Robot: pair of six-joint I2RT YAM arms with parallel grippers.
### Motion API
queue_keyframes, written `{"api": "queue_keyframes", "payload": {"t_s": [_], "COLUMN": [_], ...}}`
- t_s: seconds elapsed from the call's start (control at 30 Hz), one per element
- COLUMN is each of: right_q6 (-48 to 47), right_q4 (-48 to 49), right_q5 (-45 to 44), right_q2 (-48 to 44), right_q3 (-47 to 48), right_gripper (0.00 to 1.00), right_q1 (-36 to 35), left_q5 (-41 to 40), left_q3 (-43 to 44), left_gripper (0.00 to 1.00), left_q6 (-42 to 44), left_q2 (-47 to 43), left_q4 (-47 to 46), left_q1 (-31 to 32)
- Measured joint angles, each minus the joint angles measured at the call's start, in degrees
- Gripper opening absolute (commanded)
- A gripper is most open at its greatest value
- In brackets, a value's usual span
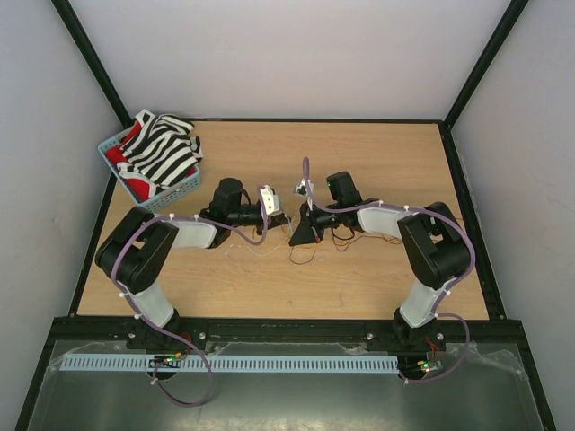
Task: Zip-tie the wires
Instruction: Tie the cable at the center of the board.
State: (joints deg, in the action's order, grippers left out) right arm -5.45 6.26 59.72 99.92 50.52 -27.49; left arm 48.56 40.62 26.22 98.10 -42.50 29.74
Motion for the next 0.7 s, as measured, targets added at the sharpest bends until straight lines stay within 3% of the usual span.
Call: {"api": "queue_keyframes", "payload": {"t_s": [0.7], "right_q6": [1.3], "right_q4": [0.9], "right_q5": [1.6], "right_q2": [2.4], "right_q3": [0.0], "right_gripper": [0.0], "right_q1": [0.0], "left_q5": [-3.8], "left_q3": [-2.4], "left_gripper": [0.0], "left_q6": [4.2], "left_q2": [0.0], "left_q4": [-6.6], "left_q1": [0.9]}}
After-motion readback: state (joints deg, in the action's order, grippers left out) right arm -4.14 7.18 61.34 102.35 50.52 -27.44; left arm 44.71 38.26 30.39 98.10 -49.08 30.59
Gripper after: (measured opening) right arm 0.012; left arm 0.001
